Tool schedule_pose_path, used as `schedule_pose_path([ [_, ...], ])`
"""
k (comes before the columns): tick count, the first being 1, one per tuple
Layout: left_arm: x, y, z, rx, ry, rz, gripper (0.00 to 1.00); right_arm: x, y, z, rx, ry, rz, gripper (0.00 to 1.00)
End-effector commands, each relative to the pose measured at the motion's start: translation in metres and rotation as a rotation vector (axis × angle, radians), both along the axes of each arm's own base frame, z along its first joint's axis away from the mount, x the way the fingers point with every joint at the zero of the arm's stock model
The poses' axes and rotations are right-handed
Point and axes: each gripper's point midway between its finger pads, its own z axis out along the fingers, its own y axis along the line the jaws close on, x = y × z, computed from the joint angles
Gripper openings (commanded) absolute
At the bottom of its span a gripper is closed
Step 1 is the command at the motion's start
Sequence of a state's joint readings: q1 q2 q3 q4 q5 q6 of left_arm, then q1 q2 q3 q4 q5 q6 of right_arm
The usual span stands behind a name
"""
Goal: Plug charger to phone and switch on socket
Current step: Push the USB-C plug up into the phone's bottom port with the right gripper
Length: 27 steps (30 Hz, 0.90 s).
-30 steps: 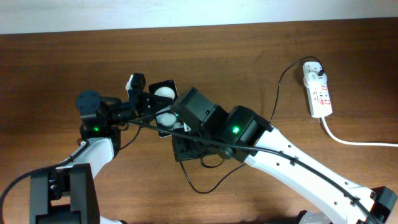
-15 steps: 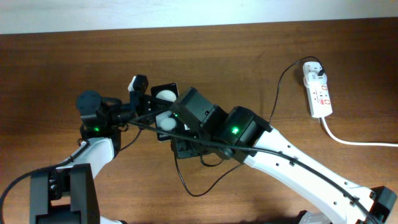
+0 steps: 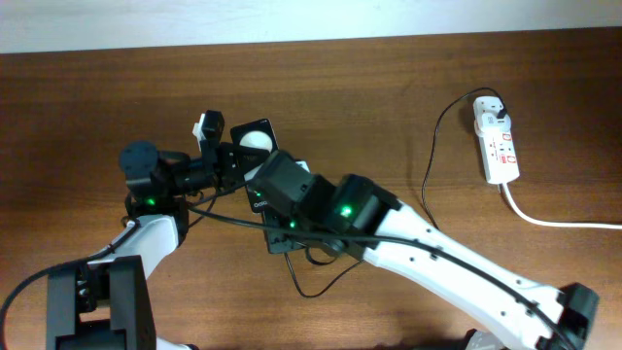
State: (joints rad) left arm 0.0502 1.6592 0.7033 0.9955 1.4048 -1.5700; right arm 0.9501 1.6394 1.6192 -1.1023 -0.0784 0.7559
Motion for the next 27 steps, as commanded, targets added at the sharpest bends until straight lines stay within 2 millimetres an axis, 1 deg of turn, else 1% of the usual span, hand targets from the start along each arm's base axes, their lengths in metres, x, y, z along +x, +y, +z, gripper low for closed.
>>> schedule_pose_path([
  [1,0.002,-0.001,0.006,0.004,-0.04,0.004,0.0,0.005,0.0,-0.02,-0.064,0.002,-0.01,0.15],
  [2,0.001,-0.001,0.006,0.005,-0.04,-0.006,0.0,0.005,0.0,-0.022,-0.07,0.005,-0.01,0.11],
  [3,-0.002,-0.002,0.006,0.006,-0.041,-0.025,0.0,0.007,-0.001,-0.023,-0.076,-0.003,-0.016,0.05],
  [8,-0.008,-0.003,0.006,0.007,-0.042,-0.06,0.0,0.013,-0.003,-0.022,-0.087,-0.032,-0.029,0.04],
  [10,-0.015,-0.004,0.005,0.009,-0.042,-0.097,0.0,0.018,0.002,-0.019,-0.066,-0.054,-0.032,0.04],
  [12,-0.021,-0.011,0.005,0.009,-0.042,-0.137,0.0,0.025,0.008,-0.014,-0.04,-0.094,-0.002,0.04],
  [13,-0.024,-0.013,0.005,0.01,-0.043,-0.153,0.0,0.027,0.009,-0.013,-0.035,-0.097,-0.005,0.04],
  [15,-0.034,-0.02,0.007,0.014,-0.072,-0.21,0.0,0.035,0.003,-0.012,-0.033,-0.097,-0.028,0.04],
  [17,-0.037,-0.022,0.009,0.018,-0.104,-0.226,0.0,0.042,-0.002,-0.009,-0.027,-0.1,-0.047,0.04],
  [19,-0.037,-0.022,0.009,0.018,-0.105,-0.226,0.0,0.045,-0.003,-0.005,-0.017,-0.096,-0.055,0.04],
  [20,-0.037,-0.022,0.009,0.019,-0.119,-0.226,0.0,0.044,-0.005,-0.005,-0.023,-0.093,-0.054,0.13],
  [22,-0.037,-0.022,0.009,0.025,-0.174,-0.225,0.0,0.042,-0.008,-0.006,-0.036,-0.084,-0.054,0.26],
  [24,-0.037,-0.022,0.009,0.03,-0.227,-0.224,0.0,0.037,-0.013,-0.007,-0.06,-0.081,-0.026,0.31],
  [26,-0.037,-0.022,0.009,0.038,-0.298,-0.223,0.0,0.034,-0.017,-0.004,-0.068,-0.08,-0.017,0.31],
  [27,-0.037,-0.022,0.009,0.043,-0.349,-0.222,0.0,0.032,-0.02,-0.001,-0.074,-0.095,0.014,0.35],
])
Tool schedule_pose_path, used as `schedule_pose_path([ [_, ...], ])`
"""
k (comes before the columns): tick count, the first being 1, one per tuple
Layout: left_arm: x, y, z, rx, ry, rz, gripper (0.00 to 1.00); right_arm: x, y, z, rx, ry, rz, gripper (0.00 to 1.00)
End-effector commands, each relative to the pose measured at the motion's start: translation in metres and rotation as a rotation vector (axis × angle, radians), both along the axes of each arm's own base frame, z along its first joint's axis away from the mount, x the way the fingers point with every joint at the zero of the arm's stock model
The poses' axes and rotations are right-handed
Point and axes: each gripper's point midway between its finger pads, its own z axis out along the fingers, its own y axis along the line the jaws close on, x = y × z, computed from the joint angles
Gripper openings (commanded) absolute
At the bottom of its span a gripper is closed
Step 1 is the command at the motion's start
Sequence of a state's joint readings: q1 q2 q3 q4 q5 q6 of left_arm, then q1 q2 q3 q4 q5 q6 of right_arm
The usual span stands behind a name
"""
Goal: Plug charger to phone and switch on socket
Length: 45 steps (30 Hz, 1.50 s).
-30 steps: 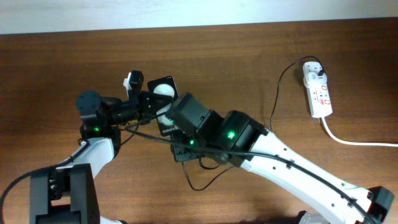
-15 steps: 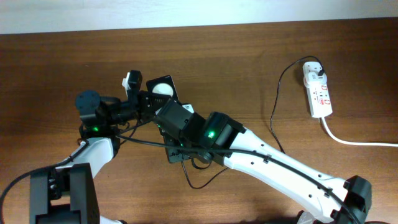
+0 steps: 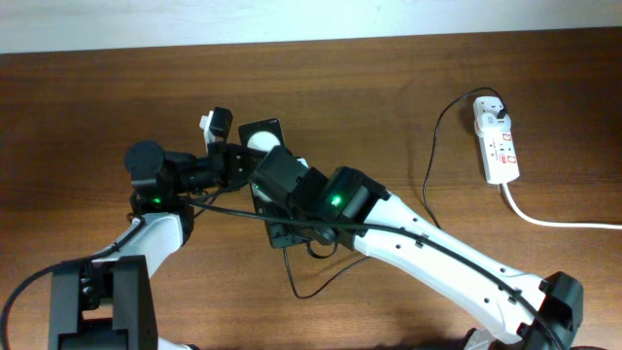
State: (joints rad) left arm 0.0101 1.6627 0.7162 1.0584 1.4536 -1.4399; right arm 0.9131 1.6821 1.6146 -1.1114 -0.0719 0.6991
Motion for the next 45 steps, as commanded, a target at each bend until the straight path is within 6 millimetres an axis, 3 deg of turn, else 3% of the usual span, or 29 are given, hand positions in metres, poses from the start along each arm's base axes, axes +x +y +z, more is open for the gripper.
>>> schedule_pose_path([
  [1,-0.024,-0.007,0.0,0.024,-0.183,-0.135,0.0,0.016,-0.014,0.022,-0.02,-0.114,0.034,0.38],
  [6,-0.025,-0.024,0.002,0.024,-0.306,-0.134,0.0,0.012,-0.061,0.058,-0.032,-0.145,0.014,0.45],
  [10,-0.028,-0.044,0.002,0.023,-0.412,-0.136,0.0,0.012,-0.125,0.081,-0.069,-0.159,-0.123,0.45],
  [13,-0.028,-0.056,0.002,0.026,-0.523,-0.127,0.0,-0.004,-0.187,0.095,-0.14,-0.164,-0.25,0.45],
  [15,-0.025,-0.06,0.0,0.031,-0.539,-0.106,0.0,-0.013,-0.206,0.102,-0.153,-0.174,-0.288,0.45],
  [18,0.0,-0.061,-0.027,0.112,-0.44,0.02,0.03,-0.038,-0.231,0.116,-0.146,-0.207,-0.326,0.45],
  [20,0.022,-0.051,-0.072,0.279,-0.331,0.154,0.01,-0.055,-0.247,0.124,-0.151,-0.242,-0.34,0.45],
  [22,0.028,-0.045,-0.09,0.356,-0.315,0.193,0.0,-0.068,-0.259,0.131,-0.143,-0.282,-0.355,0.45],
  [25,0.034,-0.042,-0.096,0.388,-0.322,0.218,0.0,-0.086,-0.273,0.143,-0.106,-0.356,-0.375,0.49],
  [31,0.059,-0.055,-0.116,0.428,-0.242,0.131,0.0,-0.114,-0.294,0.159,-0.028,-0.474,-0.407,0.55],
  [37,0.064,-0.095,-0.13,0.381,-0.127,-0.073,0.0,-0.119,-0.297,0.161,-0.023,-0.5,-0.396,0.55],
  [41,0.056,-0.094,-0.169,0.387,0.011,-0.117,0.0,-0.119,-0.297,0.161,-0.023,-0.5,-0.396,0.55],
  [45,0.054,-0.092,-0.182,0.399,0.05,-0.118,0.03,-0.118,-0.298,0.159,-0.036,-0.497,-0.399,0.55],
])
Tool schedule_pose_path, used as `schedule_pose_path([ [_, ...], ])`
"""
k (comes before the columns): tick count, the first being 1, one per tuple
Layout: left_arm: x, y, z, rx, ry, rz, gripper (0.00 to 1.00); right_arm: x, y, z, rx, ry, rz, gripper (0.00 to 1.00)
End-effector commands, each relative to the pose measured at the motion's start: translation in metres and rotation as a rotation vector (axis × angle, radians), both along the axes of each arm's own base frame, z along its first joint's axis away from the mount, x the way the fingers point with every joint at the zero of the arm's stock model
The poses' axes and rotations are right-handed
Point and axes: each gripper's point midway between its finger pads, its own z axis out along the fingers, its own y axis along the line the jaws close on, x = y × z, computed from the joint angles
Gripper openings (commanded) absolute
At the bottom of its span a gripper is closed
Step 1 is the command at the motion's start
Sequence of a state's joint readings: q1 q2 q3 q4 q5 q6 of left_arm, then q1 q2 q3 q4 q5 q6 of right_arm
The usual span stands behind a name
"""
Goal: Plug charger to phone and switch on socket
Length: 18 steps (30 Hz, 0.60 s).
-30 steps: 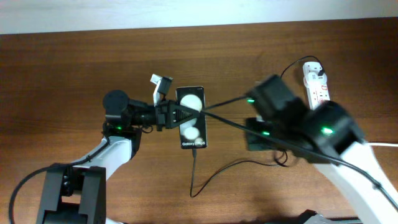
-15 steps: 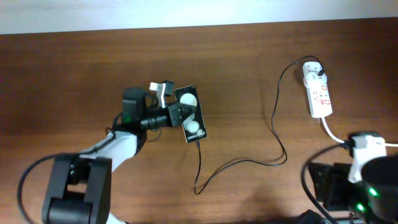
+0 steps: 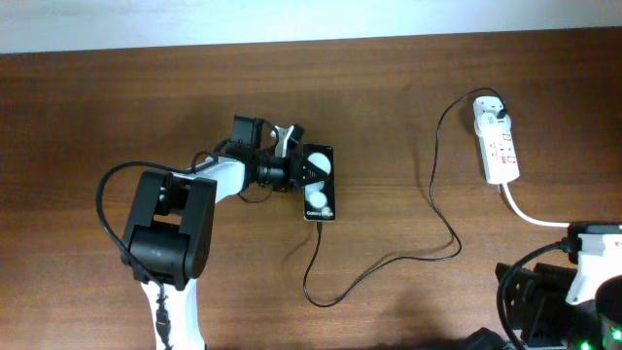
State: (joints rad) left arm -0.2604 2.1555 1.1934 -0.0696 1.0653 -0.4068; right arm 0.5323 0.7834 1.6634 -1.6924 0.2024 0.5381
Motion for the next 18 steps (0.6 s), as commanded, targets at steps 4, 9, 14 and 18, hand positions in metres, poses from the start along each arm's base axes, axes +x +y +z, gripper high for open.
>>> schedule_pose_path([
  [4,0.0,0.003,-0.001,0.011,0.021,-0.002,0.09,0.006,-0.012,-0.02,-0.098,0.038,-0.049,0.55],
  [9,-0.006,0.015,-0.023,0.136,0.098,0.048,0.18,0.016,-0.001,-0.057,-0.117,0.134,-0.039,0.63],
  [14,-0.004,0.018,-0.028,0.165,0.093,0.061,0.36,0.023,0.013,-0.087,-0.052,0.214,-0.088,0.99],
  [18,-0.005,0.018,-0.028,0.168,0.101,0.061,0.67,0.023,0.013,-0.108,-0.085,0.265,-0.09,0.99],
])
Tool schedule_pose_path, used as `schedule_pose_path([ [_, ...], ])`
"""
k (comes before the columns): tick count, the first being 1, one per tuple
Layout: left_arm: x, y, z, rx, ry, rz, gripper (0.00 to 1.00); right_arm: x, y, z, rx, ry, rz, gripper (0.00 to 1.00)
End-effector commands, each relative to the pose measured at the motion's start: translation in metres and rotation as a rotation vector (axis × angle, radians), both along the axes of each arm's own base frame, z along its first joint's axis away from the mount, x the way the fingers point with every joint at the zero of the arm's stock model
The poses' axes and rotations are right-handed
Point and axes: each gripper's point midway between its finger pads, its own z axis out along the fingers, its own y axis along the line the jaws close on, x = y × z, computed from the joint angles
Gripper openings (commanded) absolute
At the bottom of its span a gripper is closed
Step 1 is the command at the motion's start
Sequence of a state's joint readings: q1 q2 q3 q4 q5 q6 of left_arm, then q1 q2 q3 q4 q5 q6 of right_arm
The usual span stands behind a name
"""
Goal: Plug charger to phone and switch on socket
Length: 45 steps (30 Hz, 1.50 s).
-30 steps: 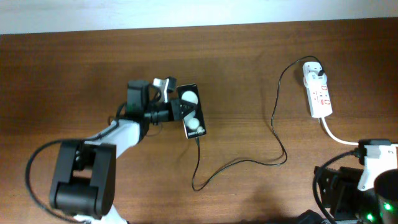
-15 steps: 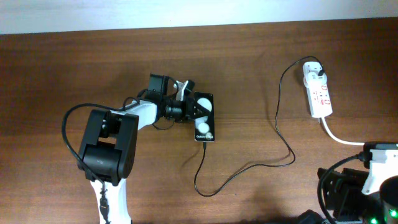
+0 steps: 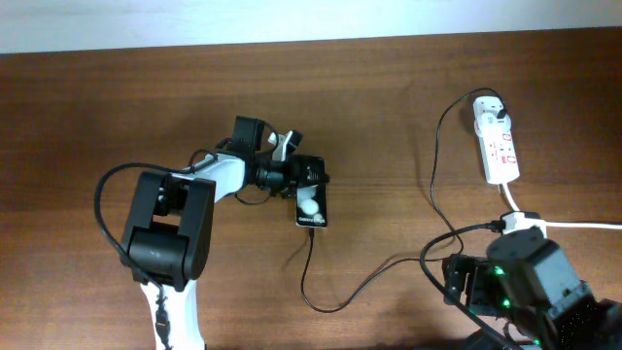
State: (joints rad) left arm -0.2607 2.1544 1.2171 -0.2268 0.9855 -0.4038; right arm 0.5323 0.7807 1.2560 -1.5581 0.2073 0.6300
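Observation:
The black phone [image 3: 311, 206], with a white round patch on it, lies left of the table's middle. My left gripper [image 3: 299, 167] sits over its upper end and appears shut on it. The black charger cable [image 3: 389, 264] runs from the phone's lower end, loops along the table and climbs to the white socket strip [image 3: 498, 144] at the far right, where a plug [image 3: 491, 109] sits in it. My right gripper [image 3: 457, 280] is low at the bottom right, near the cable; its fingers are not clear in this view.
A white mains lead [image 3: 559, 222] leaves the strip toward the right edge. The left arm's body [image 3: 165, 228] fills the lower left. Brown wooden table [image 3: 117, 107] all round, with a white wall strip along the far edge.
The phone sits slightly lower and further left, with more of its top under the left gripper. The right arm, then only at the bottom right corner, now reaches further into view near the cable.
At first the right arm stretched across to the phone, which the left gripper held at the left. It was still there 2.1 s ago. By 0.6 s ago it had withdrawn to the bottom right, with the cable in the phone's lower end. Now it shows near the cable loop.

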Motion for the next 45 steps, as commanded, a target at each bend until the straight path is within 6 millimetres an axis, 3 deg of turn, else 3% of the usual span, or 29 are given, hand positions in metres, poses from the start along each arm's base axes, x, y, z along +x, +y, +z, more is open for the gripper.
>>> schedule_pose_path([
  [1,0.002,0.009,-0.013,0.067,-0.002,0.022,0.82,-0.001,0.0,-0.011,-0.006,0.033,-0.015,0.99],
  [3,0.002,0.009,-0.014,0.069,0.0,0.023,1.0,-0.002,-0.001,-0.013,-0.009,0.037,-0.015,0.99],
  [8,0.002,0.017,-0.024,0.138,0.013,0.046,0.99,-0.002,0.001,-0.013,0.0,0.042,-0.01,0.99],
  [15,-0.012,0.053,-0.059,0.41,0.099,0.107,0.99,-0.002,0.001,-0.013,0.0,0.042,-0.01,0.99],
  [18,-0.015,0.053,-0.06,0.413,0.109,0.104,0.99,-0.002,0.001,-0.013,0.0,0.042,-0.01,0.99],
  [23,-0.026,0.032,-0.061,0.426,-0.026,-0.06,0.99,-0.003,0.001,-0.013,0.0,0.042,-0.01,0.99],
  [27,-0.024,0.042,-0.074,0.58,-0.071,-0.058,0.99,-0.005,0.006,-0.014,0.024,0.056,0.004,0.99],
  [35,-0.036,0.045,-0.077,0.601,-0.028,-0.077,0.99,-0.005,0.006,-0.014,0.026,0.057,0.005,0.99],
  [45,-0.032,0.055,-0.081,0.666,-0.046,-0.062,0.99,-0.005,0.006,-0.014,0.026,0.057,0.005,0.99],
])
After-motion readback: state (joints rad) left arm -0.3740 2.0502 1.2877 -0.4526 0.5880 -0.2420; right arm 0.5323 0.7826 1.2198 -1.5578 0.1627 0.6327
